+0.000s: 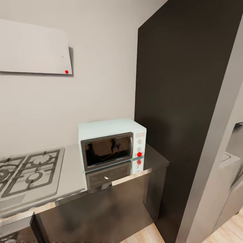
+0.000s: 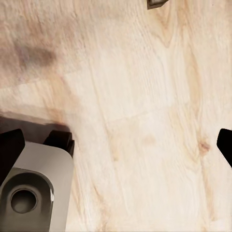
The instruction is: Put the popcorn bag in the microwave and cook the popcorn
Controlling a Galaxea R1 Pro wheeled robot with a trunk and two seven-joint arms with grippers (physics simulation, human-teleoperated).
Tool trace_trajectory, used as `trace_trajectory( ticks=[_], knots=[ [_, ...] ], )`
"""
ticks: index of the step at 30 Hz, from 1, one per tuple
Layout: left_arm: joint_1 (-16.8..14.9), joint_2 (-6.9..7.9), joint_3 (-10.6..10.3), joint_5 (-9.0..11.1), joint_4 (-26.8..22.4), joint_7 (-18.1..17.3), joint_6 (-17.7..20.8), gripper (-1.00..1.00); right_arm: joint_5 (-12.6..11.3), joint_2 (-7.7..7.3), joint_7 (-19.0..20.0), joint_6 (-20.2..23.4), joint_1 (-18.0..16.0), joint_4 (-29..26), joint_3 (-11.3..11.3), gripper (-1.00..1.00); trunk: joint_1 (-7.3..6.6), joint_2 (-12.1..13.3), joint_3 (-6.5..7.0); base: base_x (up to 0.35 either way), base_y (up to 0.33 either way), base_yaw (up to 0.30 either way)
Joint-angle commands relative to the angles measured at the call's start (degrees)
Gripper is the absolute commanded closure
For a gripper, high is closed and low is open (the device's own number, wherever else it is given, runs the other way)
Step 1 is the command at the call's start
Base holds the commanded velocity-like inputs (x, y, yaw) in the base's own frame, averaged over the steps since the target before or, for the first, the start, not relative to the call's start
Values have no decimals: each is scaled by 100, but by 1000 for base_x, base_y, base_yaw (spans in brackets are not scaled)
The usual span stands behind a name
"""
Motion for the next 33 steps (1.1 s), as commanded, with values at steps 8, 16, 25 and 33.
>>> trace_trajectory(
  ticks=[8,16,25,33],
  knots=[
    [-5,-4,-52,42,6,3,-19,-100,35,-7,14,3,-6,9,-47,-100,0,-5,-45,0,0,254],
    [-5,-16,-54,36,6,1,-19,-100,102,0,14,-5,-6,9,-38,-100,0,-5,-82,0,0,252],
    [-5,-46,-73,17,5,10,-13,-100,192,3,14,-5,-6,10,-38,-100,0,-5,-124,0,0,250],
    [-5,-48,-72,21,6,10,-10,-100,185,16,-5,-9,-6,9,-40,-100,0,-5,-149,0,0,157]
  ],
)
